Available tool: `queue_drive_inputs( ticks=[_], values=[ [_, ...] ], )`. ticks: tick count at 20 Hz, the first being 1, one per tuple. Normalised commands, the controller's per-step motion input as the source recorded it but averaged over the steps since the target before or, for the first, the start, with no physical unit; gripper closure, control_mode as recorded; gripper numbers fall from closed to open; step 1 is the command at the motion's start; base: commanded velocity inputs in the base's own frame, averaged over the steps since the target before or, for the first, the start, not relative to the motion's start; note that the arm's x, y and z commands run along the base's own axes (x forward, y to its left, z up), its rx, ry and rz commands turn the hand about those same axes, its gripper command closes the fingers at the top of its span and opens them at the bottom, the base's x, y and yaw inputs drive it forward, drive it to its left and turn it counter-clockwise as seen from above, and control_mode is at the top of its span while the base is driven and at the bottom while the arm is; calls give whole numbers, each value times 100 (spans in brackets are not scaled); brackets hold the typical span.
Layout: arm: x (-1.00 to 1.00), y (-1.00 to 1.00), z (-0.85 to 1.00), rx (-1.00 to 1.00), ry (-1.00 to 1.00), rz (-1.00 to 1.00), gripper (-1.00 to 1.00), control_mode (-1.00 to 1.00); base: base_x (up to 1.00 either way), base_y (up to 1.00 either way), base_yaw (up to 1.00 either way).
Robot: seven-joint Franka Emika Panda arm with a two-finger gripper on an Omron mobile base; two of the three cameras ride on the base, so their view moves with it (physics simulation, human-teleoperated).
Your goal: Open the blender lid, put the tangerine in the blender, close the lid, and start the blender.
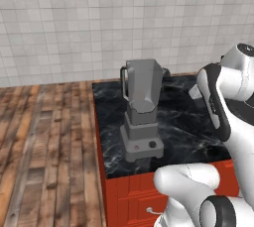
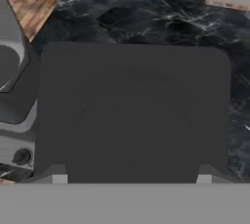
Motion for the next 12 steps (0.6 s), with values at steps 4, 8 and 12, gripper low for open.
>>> queue_drive_inputs(
  ticks=[4, 8, 12],
  values=[
    [-31, 45, 100, 0, -5, 0, 100, -100, 0, 0, 0],
    [-30, 45, 100, 0, -9, 0, 100, -100, 0, 0, 0],
    [-31, 44, 100, 0, -7, 0, 100, -100, 0, 0, 0]
  ],
)
